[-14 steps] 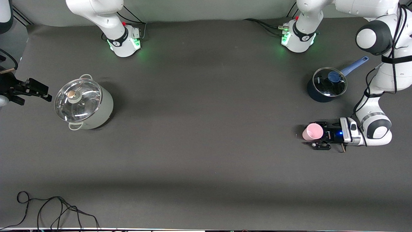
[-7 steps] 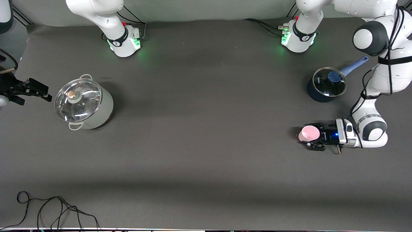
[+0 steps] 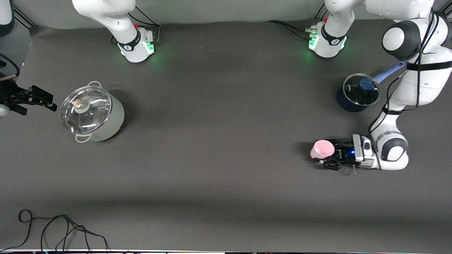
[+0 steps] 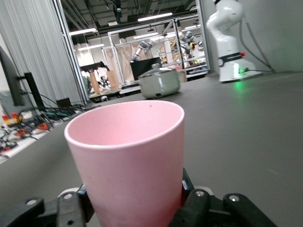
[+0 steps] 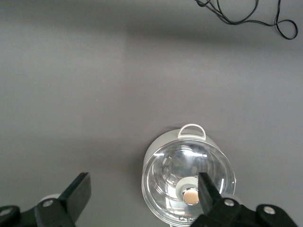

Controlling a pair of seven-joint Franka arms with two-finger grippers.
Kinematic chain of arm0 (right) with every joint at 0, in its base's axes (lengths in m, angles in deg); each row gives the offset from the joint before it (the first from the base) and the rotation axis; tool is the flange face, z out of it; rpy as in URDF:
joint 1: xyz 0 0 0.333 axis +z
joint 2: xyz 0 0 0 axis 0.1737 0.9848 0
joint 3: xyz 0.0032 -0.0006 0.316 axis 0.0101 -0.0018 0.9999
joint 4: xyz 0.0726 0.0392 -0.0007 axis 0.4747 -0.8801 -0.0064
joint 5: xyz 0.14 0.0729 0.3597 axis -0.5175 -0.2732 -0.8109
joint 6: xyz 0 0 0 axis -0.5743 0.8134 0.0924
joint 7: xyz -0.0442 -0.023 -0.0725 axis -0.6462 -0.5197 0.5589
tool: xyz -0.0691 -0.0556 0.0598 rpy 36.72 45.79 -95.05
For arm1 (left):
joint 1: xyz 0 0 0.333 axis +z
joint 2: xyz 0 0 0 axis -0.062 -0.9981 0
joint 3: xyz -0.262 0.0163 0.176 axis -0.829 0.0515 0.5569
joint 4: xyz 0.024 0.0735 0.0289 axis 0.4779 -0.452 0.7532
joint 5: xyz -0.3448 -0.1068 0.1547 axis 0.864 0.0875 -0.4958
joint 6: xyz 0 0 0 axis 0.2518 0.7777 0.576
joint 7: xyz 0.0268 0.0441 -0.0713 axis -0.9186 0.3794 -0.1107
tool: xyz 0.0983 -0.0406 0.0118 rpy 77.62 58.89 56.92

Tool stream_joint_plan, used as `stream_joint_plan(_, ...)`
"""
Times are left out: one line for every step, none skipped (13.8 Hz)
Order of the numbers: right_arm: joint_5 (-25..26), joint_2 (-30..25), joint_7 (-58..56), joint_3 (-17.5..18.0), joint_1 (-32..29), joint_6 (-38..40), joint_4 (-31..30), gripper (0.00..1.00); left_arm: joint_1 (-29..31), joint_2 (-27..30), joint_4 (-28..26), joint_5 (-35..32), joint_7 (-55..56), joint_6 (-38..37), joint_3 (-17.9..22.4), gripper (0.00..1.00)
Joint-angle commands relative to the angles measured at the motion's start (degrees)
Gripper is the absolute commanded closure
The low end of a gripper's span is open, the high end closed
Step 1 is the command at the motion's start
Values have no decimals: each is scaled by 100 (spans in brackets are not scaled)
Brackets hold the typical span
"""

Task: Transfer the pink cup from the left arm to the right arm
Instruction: 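Carry the cup with the left gripper while the right gripper approaches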

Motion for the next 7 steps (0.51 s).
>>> stream_joint_plan(121, 25, 115, -28, 56, 111, 108, 0, -357, 22, -66, 623, -397, 504, -300, 100)
stream_joint_plan(121, 25, 124, -28, 56, 111, 108, 0, -576, 31, -66, 939, -354, 706, -344, 100)
stream_joint_plan(112, 17, 141, -28, 65, 111, 135, 0, -753, 75, -66, 1316, -353, 943, -388, 100)
stream_joint_plan(112, 17, 272, -19, 65, 111, 170, 0, -955, 93, -66, 1677, -353, 1207, -432, 100)
stream_joint_plan(104, -1, 578, -10, 65, 111, 179, 0, -1131, 102, -57, 1967, -344, 1531, -537, 100)
stream_joint_plan(51, -27, 1025, -10, 73, 111, 196, 0, -1193, 102, -57, 2214, -353, 1926, -747, 100)
stream_joint_plan(42, -36, 1403, -1, 73, 128, 266, 0, -1203, 102, -57, 2330, -344, 2391, -1036, 100)
